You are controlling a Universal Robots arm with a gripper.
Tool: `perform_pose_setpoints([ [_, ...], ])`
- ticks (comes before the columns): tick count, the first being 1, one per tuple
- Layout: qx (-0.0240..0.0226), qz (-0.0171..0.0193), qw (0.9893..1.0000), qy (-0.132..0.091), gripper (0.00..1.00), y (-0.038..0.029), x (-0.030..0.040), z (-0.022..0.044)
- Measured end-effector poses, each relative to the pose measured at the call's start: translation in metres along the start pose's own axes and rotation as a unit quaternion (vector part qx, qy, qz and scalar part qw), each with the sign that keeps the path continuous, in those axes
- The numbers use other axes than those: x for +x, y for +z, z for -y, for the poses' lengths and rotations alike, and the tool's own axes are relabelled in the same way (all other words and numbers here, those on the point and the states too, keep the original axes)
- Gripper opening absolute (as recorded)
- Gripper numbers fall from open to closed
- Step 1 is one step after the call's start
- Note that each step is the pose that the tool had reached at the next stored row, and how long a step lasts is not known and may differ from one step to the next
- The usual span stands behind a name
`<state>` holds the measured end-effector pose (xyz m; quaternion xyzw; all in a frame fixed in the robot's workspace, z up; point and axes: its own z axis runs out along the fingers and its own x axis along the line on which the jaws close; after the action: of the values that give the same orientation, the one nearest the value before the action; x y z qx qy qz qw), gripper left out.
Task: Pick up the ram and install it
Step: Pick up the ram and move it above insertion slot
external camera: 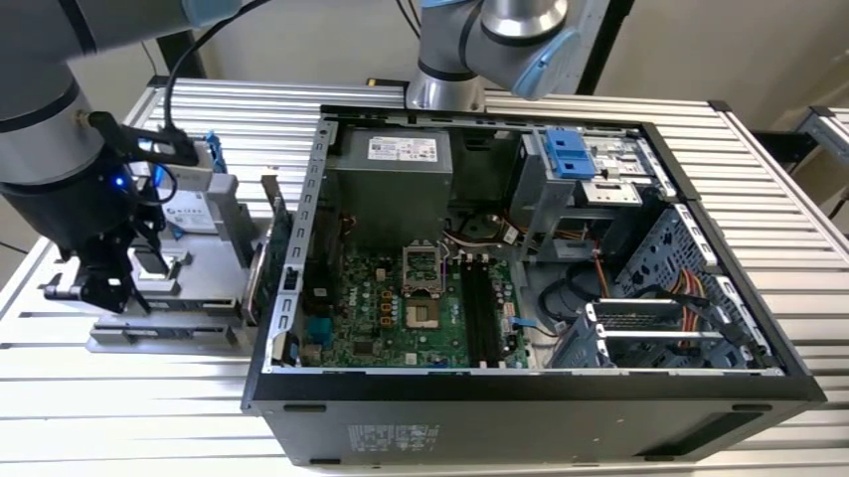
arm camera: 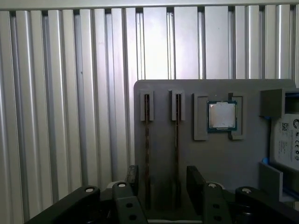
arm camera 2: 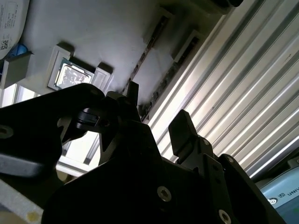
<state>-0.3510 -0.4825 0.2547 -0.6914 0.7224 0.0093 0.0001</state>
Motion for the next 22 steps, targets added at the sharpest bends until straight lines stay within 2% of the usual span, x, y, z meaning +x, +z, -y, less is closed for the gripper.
perform_pose_setpoints([
  [22, 0.0, 0.0, 1.0, 0.0, 1.0, 0.0129, 0.0036, 0.0003],
])
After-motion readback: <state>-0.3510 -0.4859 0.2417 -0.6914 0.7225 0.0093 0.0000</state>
